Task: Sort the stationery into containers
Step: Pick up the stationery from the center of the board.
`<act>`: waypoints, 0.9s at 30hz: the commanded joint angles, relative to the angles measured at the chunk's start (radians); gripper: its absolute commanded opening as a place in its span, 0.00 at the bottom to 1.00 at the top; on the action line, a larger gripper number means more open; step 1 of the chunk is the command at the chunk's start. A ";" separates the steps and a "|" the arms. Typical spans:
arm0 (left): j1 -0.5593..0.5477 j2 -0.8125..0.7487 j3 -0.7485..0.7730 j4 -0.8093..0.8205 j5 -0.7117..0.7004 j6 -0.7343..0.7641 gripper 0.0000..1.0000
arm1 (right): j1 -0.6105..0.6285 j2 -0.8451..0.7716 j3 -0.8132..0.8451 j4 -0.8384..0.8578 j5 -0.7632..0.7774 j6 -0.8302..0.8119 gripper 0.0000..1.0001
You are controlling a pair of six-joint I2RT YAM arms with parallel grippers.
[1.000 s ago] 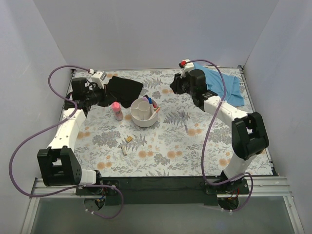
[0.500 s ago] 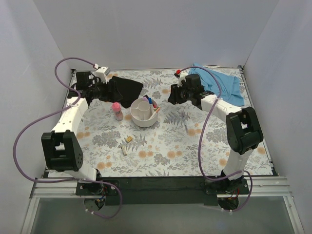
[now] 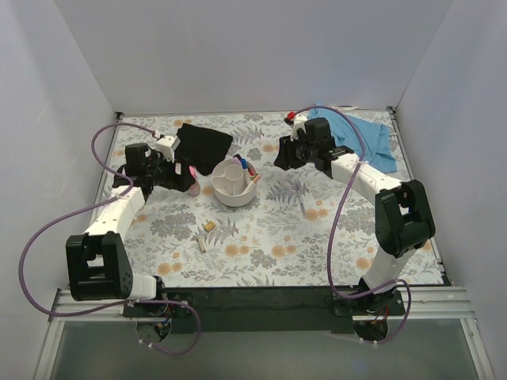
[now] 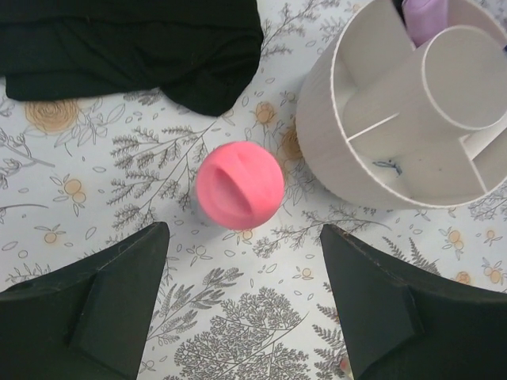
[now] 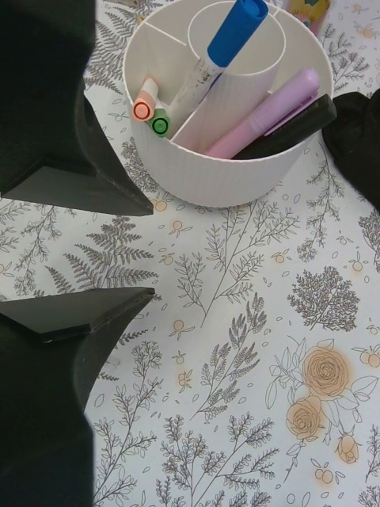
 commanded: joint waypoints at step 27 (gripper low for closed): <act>0.024 0.074 -0.360 0.782 0.150 -0.019 0.58 | 0.021 0.104 0.140 -0.054 -0.035 -0.023 0.50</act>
